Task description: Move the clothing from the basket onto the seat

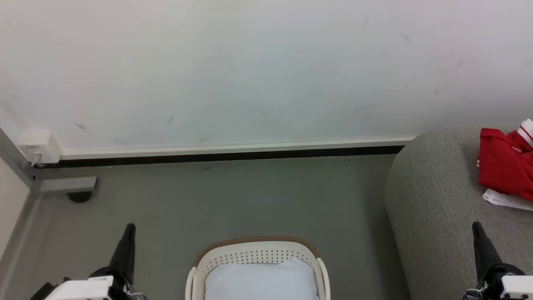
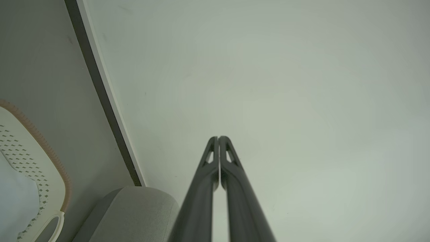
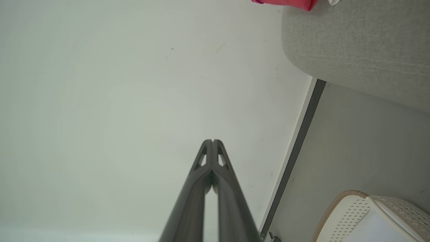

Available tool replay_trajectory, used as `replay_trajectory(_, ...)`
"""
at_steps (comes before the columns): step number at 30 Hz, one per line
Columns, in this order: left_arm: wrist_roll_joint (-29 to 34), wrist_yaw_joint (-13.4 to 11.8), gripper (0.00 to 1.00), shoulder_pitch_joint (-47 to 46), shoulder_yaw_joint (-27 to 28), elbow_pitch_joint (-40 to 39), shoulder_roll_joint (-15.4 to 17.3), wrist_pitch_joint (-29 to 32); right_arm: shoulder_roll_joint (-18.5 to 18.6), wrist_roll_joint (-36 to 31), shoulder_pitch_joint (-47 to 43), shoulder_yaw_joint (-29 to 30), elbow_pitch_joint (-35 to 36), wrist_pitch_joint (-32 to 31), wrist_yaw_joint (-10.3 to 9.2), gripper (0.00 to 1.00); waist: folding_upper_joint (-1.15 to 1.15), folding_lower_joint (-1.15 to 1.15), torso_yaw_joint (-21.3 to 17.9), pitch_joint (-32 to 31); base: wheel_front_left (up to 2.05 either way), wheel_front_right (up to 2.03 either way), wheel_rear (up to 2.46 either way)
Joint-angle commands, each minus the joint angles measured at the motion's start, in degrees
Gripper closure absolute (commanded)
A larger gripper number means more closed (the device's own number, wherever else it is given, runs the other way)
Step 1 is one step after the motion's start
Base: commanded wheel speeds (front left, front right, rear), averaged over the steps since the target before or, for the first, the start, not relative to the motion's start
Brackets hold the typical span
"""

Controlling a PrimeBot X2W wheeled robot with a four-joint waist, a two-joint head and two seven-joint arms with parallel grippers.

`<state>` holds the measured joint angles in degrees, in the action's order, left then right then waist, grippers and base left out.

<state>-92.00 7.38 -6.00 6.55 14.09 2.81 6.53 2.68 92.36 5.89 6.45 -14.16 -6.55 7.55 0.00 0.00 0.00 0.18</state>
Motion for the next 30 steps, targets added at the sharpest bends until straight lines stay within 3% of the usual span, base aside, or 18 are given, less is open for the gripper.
replay_trajectory(1,-0.8,0.2,1.0,-0.5,0.2,-0.2,0.1,0.2,0.4,0.1,0.7,0.2,0.3,-0.2,-0.12,1.0,0.0,0.0,0.0,0.0,0.0,0.0,0.0)
replay_trajectory(30,-0.8,0.2,1.0,-0.5,0.1,-0.2,0.1,0.2,0.4,0.1,0.7,0.2,0.3,-0.2,-0.12,1.0,0.0,0.0,0.0,0.0,0.0,0.0,0.0)
